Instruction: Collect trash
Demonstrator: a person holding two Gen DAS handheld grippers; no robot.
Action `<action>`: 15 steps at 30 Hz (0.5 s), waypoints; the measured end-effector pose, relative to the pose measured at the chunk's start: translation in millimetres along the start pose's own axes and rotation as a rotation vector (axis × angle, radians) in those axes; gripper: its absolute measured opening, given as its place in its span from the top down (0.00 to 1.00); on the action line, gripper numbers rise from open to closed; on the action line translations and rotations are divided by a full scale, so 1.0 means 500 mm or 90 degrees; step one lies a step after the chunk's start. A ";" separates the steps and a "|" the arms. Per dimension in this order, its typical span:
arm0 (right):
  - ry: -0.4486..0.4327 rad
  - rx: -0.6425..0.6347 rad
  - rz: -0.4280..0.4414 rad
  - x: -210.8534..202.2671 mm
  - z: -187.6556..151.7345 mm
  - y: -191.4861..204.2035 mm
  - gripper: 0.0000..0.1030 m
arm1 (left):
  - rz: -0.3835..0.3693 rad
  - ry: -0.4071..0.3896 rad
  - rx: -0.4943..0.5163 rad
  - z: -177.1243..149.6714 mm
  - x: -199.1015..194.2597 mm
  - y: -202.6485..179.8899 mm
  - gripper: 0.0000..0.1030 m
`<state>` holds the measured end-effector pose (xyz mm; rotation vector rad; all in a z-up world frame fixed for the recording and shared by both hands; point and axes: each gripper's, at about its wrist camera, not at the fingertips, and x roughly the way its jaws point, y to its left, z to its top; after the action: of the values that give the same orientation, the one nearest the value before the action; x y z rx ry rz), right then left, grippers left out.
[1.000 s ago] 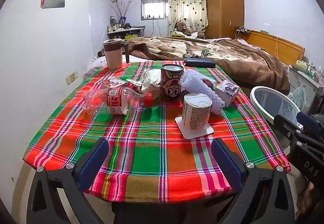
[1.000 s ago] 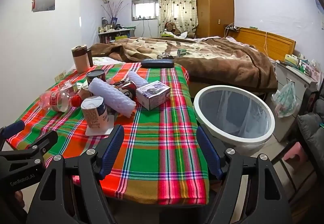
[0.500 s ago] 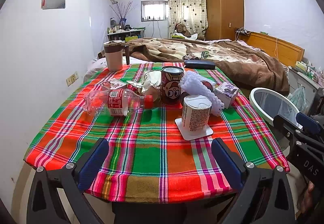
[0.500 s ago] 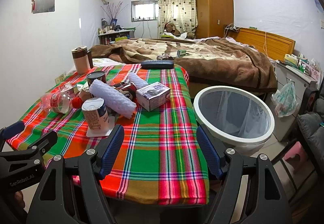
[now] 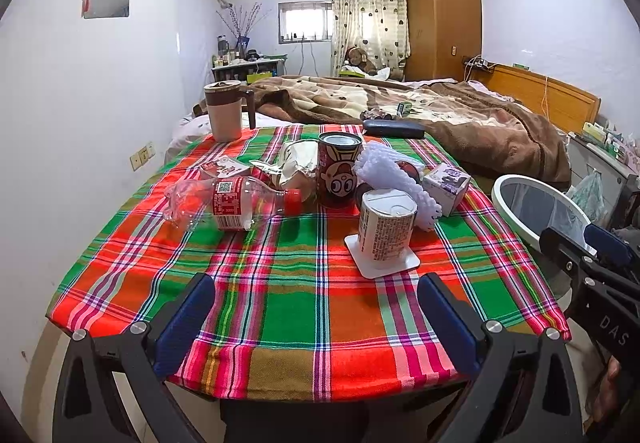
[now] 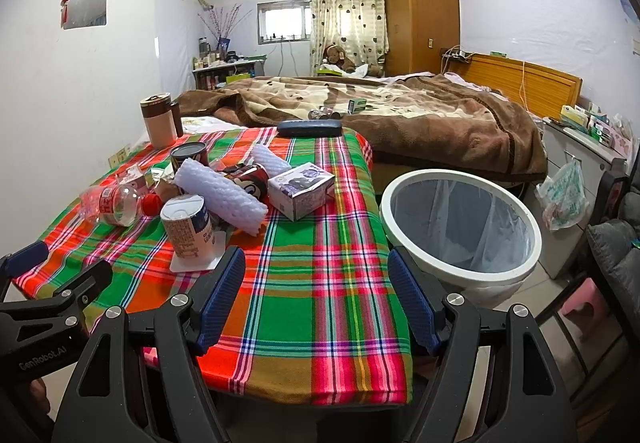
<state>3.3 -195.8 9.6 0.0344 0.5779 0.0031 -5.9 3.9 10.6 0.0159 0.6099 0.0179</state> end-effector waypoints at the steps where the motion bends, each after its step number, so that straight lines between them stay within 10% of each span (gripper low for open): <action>1: 0.000 0.000 0.000 0.000 0.000 0.000 0.27 | -0.001 0.000 0.000 0.000 0.000 0.001 0.00; 15: 0.001 0.001 -0.001 0.000 -0.001 0.001 0.27 | 0.001 0.002 -0.004 0.002 0.005 0.005 0.00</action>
<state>2.9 -195.3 9.3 0.0352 0.5793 0.0006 -3.6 6.5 10.0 0.0099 0.6125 0.0208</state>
